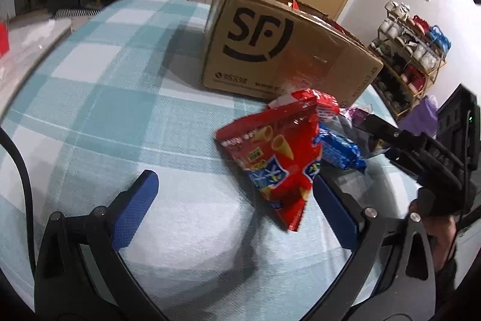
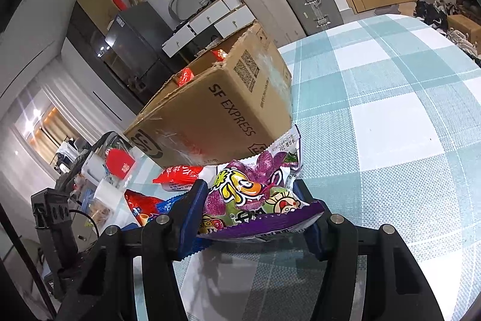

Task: Organize snacks
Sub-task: 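Grasp the purple candy bag with the right tool while the left tool grasps the red chip bag, then lift both held bags and carry them toward the cardboard box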

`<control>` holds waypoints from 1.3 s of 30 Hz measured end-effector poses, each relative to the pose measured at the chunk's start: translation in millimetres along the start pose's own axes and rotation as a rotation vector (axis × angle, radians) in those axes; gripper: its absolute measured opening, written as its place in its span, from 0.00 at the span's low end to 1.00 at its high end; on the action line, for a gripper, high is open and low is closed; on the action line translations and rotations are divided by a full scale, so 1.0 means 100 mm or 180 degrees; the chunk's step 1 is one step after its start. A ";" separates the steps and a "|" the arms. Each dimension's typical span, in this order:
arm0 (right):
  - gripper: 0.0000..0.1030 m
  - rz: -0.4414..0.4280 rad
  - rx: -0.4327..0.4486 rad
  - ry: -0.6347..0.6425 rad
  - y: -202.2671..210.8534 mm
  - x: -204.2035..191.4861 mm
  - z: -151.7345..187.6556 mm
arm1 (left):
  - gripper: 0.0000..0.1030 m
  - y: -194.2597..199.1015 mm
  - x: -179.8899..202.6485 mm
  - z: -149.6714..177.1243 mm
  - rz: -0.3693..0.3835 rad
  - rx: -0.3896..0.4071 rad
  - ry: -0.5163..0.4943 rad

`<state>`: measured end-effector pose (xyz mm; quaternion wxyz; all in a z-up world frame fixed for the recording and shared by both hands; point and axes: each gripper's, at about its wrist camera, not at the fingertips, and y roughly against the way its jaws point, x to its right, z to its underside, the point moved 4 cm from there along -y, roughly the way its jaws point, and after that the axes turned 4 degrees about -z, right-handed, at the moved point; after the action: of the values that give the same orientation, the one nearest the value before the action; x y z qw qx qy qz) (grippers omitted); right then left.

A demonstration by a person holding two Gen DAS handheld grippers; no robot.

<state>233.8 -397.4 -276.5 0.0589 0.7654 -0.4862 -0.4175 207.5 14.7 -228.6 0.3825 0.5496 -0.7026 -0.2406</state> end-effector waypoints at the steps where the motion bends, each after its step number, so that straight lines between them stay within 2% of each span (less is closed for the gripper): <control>1: 0.57 0.0003 0.0006 -0.0013 0.00 0.01 0.00 | 0.99 -0.01 0.02 0.00 0.0021 -0.0034 0.0019; 6: 0.57 -0.0007 0.0002 -0.0021 0.01 0.01 0.00 | 0.99 -0.03 0.20 -0.04 -0.0034 -0.0002 -0.0089; 11: 0.57 -0.0003 0.0008 -0.0035 0.02 0.02 0.00 | 0.99 -0.20 0.27 -0.15 -0.0007 -0.0109 0.0041; 18: 0.57 -0.0006 -0.0004 -0.0050 0.01 0.03 0.02 | 0.97 -0.33 0.32 -0.24 -0.0244 -0.0181 0.0016; 24: 0.57 -0.0003 -0.0022 -0.0047 0.01 0.03 0.02 | 0.74 -0.23 0.26 -0.16 -0.0266 -0.0088 -0.0143; 27: 0.57 -0.0002 -0.0022 -0.0050 0.01 0.03 0.02 | 0.53 -0.19 0.13 -0.19 -0.0209 -0.0131 -0.0032; 28: 0.57 -0.0001 -0.0021 -0.0053 0.01 0.03 0.02 | 0.46 -0.18 0.10 -0.21 -0.0115 -0.0191 0.0033; 29: 0.57 -0.0001 -0.0026 -0.0056 0.00 0.03 0.02 | 0.44 -0.18 0.07 -0.22 -0.0036 -0.0252 0.0104; 32: 0.57 -0.0005 -0.0021 -0.0067 0.02 0.03 0.02 | 0.38 -0.14 0.00 -0.22 -0.0046 -0.0240 0.0056; 39: 0.57 -0.0004 -0.0019 -0.0088 0.03 0.05 0.02 | 0.35 0.03 -0.04 -0.11 -0.0008 -0.0219 -0.0020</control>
<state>230.7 -402.2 -278.9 0.0542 0.7597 -0.4852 -0.4295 215.1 20.8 -220.7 0.3986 0.5363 -0.6945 -0.2668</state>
